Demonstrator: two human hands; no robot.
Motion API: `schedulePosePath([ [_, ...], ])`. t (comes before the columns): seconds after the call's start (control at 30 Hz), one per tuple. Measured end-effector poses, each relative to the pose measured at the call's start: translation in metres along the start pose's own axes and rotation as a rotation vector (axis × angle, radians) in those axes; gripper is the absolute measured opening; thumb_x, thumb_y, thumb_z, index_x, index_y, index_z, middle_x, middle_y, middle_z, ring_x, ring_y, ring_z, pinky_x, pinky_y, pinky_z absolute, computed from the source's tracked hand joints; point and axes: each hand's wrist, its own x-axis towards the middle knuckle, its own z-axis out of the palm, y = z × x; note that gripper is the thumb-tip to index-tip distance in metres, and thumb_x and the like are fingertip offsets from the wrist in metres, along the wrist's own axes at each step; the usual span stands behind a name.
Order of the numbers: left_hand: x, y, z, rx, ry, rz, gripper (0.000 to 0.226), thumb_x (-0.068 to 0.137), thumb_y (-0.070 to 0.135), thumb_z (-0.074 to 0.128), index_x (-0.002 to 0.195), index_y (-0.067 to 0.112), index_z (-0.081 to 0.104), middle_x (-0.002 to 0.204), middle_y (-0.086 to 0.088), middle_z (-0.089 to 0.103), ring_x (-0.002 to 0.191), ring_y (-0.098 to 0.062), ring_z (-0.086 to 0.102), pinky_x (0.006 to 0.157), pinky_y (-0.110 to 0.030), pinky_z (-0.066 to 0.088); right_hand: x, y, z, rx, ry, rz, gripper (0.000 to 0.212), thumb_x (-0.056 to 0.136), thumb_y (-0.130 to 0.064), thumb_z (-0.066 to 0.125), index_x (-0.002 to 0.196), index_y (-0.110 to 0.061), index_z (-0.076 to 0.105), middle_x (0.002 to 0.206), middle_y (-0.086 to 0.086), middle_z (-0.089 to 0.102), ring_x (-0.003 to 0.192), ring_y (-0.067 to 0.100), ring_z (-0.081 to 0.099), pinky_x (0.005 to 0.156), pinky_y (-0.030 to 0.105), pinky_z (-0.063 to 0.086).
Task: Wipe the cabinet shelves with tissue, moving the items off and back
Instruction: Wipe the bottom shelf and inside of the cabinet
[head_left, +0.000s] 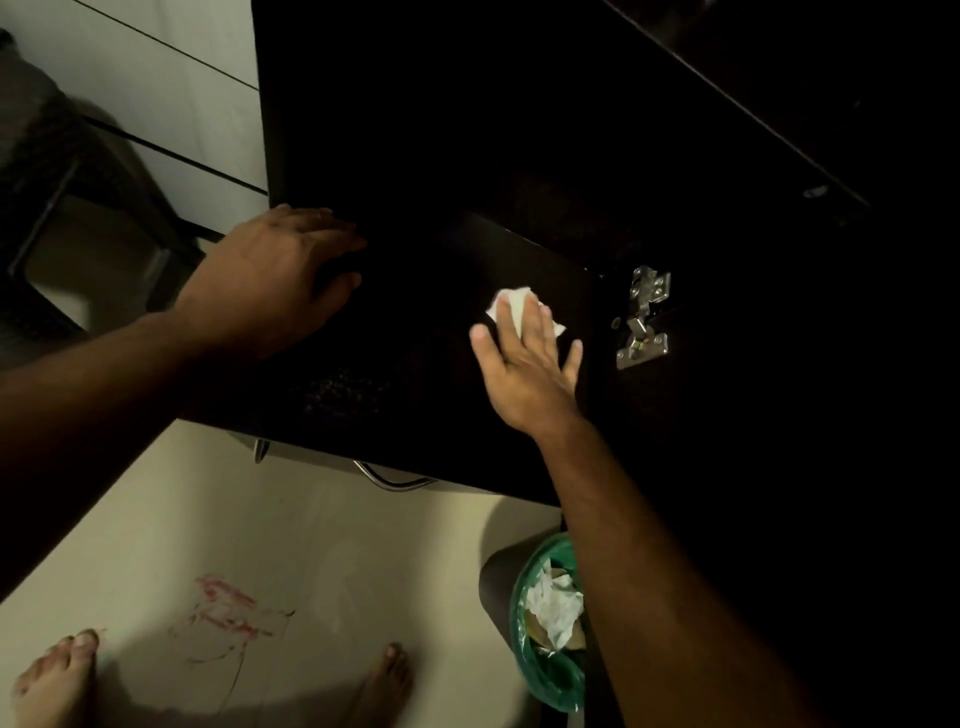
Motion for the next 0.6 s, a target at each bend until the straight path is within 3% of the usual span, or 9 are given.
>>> schedulePosePath([
  [0.17,-0.011,0.000,0.000,0.010,0.004,-0.005,0.038,0.091,0.018,0.063,0.127,0.005,0.061,0.130,-0.018,0.060,0.128,-0.034,0.050,0.104,-0.047,0.039,0.034,-0.007,-0.018,0.100,-0.020,0.182,0.071,0.093,-0.070,0.007,0.153,-0.035,-0.006,0.160,0.001,-0.023,0.145,0.015,-0.025,0.114,0.050,-0.020],
  [0.43,-0.028,0.007,-0.004,0.019,-0.038,-0.045,0.040,0.092,0.019,0.061,0.130,0.005,0.059,0.133,-0.018,0.058,0.131,-0.034,0.047,0.107,-0.046,0.035,-0.035,-0.022,0.019,-0.034,0.023,-0.093,0.068,0.095,-0.065,0.015,0.153,-0.036,-0.006,0.161,-0.002,-0.021,0.145,0.011,-0.023,0.116,0.049,-0.016],
  [0.6,-0.038,0.004,-0.013,0.050,-0.066,-0.054,0.041,0.091,0.020,0.061,0.129,0.005,0.059,0.133,-0.018,0.058,0.131,-0.034,0.047,0.108,-0.045,0.035,-0.056,0.010,0.020,-0.060,0.001,0.027,0.065,0.094,-0.062,0.011,0.153,-0.039,-0.007,0.161,-0.004,-0.020,0.146,0.012,-0.020,0.117,0.050,-0.012],
])
